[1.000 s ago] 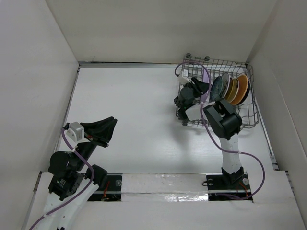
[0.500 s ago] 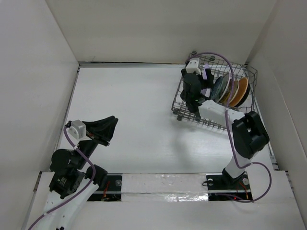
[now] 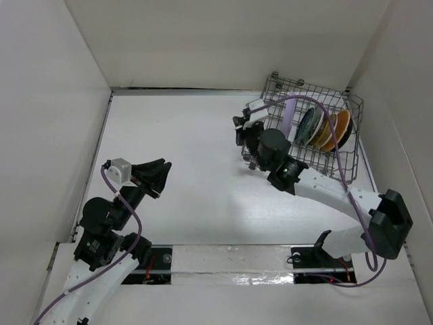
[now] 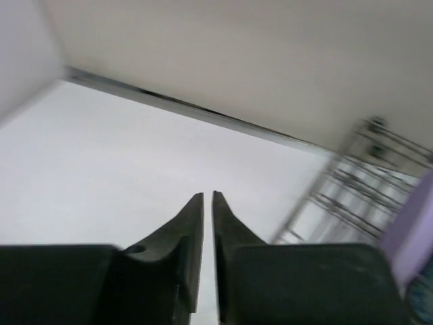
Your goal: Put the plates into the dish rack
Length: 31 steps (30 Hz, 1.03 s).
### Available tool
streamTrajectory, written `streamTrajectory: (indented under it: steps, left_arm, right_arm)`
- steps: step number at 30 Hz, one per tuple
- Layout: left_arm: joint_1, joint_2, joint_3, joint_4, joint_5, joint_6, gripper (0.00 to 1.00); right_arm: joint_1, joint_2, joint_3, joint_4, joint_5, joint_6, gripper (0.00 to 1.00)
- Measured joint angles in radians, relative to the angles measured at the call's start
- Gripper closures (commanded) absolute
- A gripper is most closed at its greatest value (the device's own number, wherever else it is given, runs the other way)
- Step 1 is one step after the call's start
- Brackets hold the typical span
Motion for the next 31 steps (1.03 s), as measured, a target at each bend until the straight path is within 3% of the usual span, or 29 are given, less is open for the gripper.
streamTrajectory:
  steps: [6,8,13,17,27,31]
  left_arm:
    - [0.0,0.065,0.0,0.001,-0.008,0.002,0.67]
    - [0.0,0.092,0.0,0.002,-0.011,0.003,0.59]
    - [0.0,0.166,0.0,0.01,-0.027,0.006,0.33]
    - [0.0,0.221,-0.007,0.031,-0.051,0.008,0.23]
    - [0.026,0.315,-0.051,0.08,-0.113,0.011,0.02]
    - [0.027,0.379,-0.051,0.088,-0.119,0.01,0.01]
  right_arm:
    - [0.019,-0.12,-0.057,0.047,-0.287,0.087,1.0]
    - [0.018,-0.152,-0.125,0.087,-0.36,0.122,0.98]
    - [0.018,-0.159,-0.292,0.141,-0.459,0.191,0.72]
    - [0.018,-0.118,-0.364,0.169,-0.486,0.262,0.58]
    - [0.018,-0.051,-0.499,0.32,-0.558,0.411,0.54]
    - [0.023,-0.034,-0.498,0.373,-0.595,0.444,0.54]
